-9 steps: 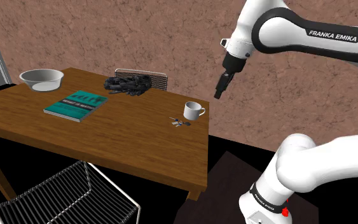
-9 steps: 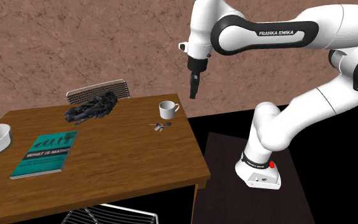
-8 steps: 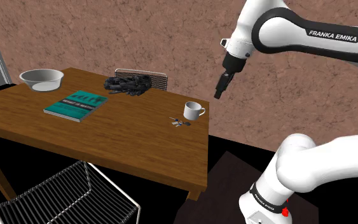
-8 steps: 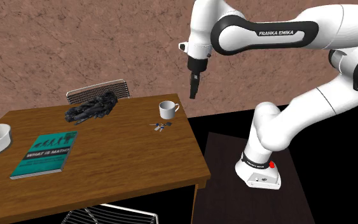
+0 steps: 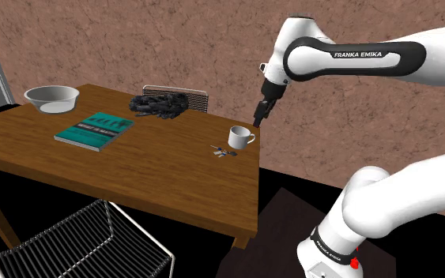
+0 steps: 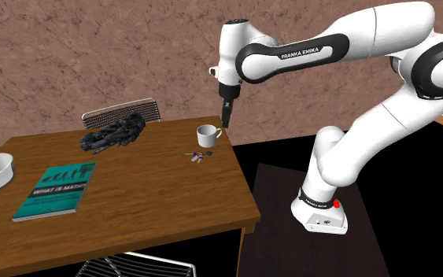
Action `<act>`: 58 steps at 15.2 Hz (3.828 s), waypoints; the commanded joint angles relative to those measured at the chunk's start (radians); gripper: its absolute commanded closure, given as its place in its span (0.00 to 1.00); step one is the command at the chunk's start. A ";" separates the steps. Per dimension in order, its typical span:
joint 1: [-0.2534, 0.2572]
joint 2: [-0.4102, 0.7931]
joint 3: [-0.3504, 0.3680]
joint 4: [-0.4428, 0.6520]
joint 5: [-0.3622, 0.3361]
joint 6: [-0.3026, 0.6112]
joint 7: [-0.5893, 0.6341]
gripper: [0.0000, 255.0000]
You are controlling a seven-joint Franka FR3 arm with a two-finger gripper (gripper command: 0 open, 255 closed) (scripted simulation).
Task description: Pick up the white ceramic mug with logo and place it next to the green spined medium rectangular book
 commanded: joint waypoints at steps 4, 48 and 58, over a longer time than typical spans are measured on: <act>-0.014 0.184 -0.041 0.041 -0.005 0.136 -0.025 0.00; -0.047 0.606 -0.121 0.224 0.052 0.353 -0.121 1.00; -0.045 0.548 -0.119 0.299 0.043 0.221 -0.117 1.00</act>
